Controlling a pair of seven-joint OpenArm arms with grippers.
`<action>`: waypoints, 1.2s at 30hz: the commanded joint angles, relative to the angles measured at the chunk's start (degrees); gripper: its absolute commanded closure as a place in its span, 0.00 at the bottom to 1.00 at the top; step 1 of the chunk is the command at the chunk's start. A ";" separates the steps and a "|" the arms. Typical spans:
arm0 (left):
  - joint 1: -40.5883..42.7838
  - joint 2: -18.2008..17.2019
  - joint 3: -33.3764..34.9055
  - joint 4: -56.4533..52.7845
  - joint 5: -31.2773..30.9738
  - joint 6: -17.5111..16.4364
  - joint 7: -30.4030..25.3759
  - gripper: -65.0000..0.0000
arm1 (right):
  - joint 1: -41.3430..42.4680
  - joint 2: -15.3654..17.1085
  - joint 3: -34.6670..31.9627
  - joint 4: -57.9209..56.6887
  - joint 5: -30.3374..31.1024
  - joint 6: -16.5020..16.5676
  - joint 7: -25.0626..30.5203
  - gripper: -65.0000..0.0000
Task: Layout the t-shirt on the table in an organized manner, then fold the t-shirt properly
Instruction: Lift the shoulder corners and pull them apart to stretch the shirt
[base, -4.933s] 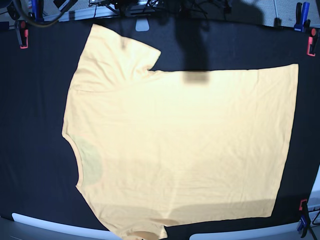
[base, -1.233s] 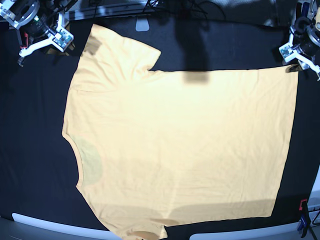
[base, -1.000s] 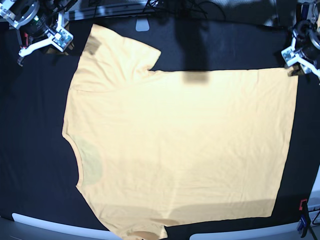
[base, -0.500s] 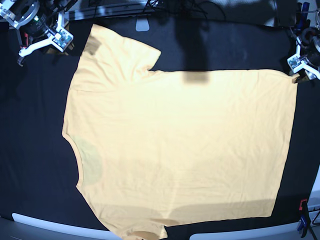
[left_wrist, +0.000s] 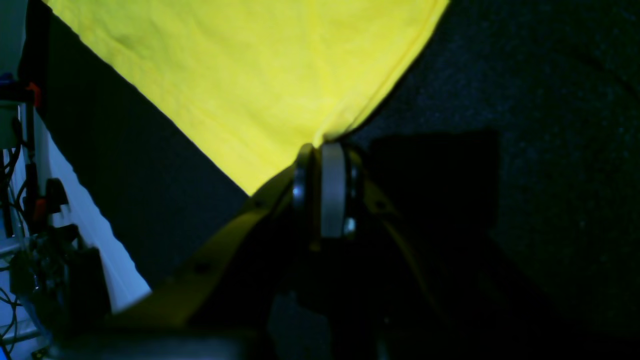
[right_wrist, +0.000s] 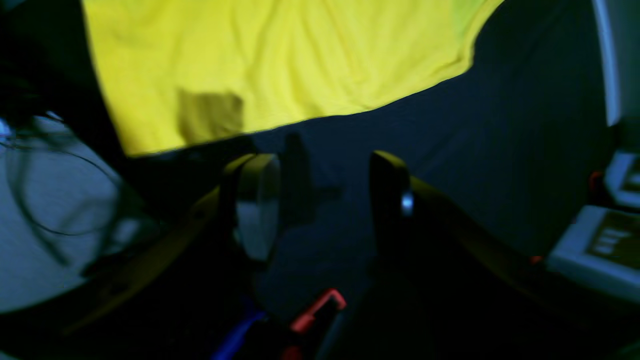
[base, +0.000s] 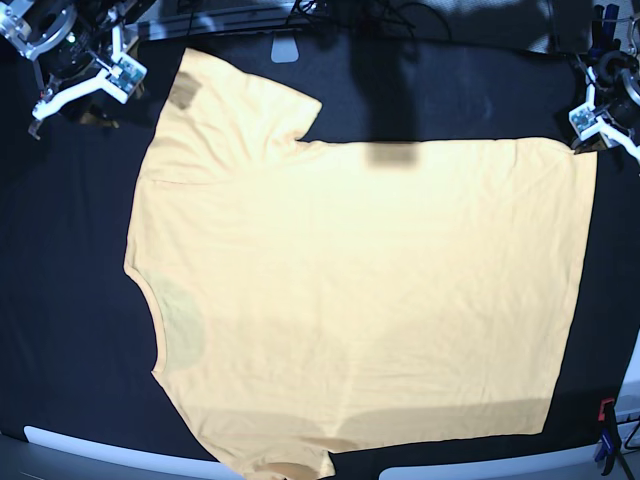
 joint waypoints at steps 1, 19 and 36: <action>-0.13 -1.29 -0.44 0.48 -0.26 0.00 -0.28 1.00 | -0.35 0.63 0.39 0.90 -1.07 0.85 1.36 0.56; -0.13 -1.25 -0.44 0.48 -0.28 0.02 -0.68 1.00 | 4.79 6.49 -3.98 -15.43 -26.05 -1.20 14.19 0.57; -0.15 -1.25 -0.44 0.48 -0.26 0.04 -0.24 1.00 | 24.35 6.62 -32.81 -27.78 -45.57 -1.90 15.69 0.57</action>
